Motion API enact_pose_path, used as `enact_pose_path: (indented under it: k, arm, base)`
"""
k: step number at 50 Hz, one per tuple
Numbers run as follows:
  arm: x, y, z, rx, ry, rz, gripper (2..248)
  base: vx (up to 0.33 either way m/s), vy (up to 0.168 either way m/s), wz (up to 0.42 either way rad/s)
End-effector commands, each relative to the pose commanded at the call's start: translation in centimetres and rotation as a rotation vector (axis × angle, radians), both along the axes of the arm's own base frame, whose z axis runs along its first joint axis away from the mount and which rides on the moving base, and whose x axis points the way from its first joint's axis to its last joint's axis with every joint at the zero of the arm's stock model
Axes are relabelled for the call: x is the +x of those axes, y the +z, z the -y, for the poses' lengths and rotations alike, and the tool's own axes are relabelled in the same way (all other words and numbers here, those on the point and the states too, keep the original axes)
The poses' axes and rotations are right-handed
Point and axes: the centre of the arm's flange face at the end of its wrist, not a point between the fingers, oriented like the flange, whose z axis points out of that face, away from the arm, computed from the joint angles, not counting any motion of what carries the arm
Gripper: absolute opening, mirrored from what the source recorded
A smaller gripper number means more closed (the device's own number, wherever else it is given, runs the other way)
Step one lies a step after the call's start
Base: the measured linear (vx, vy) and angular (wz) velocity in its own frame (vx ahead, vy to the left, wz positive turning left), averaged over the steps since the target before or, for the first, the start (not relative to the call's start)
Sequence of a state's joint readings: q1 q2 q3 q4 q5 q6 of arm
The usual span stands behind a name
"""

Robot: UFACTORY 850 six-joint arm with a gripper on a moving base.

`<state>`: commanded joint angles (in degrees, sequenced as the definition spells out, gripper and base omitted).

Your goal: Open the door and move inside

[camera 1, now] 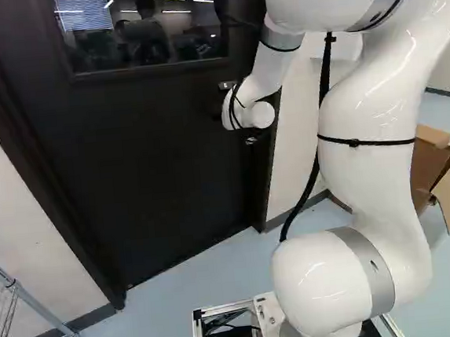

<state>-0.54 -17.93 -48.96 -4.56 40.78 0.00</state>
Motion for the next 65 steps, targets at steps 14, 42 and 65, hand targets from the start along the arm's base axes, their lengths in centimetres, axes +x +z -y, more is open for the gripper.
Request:
enact_pose_path:
  k: [14, 42, 65]
  arm:
    - [2.6, -0.2, -0.4, 0.0, 0.008, 0.012, 247]
    - [7.5, -0.8, -2.2, 0.0, 0.036, 0.041, 247]
    - [11.0, -1.4, -4.4, -0.002, 0.073, 0.066, 247]
  base:
    - [0.0, 0.0, 0.0]
    - [0.0, 0.0, 0.0]
    - [0.0, 0.0, 0.0]
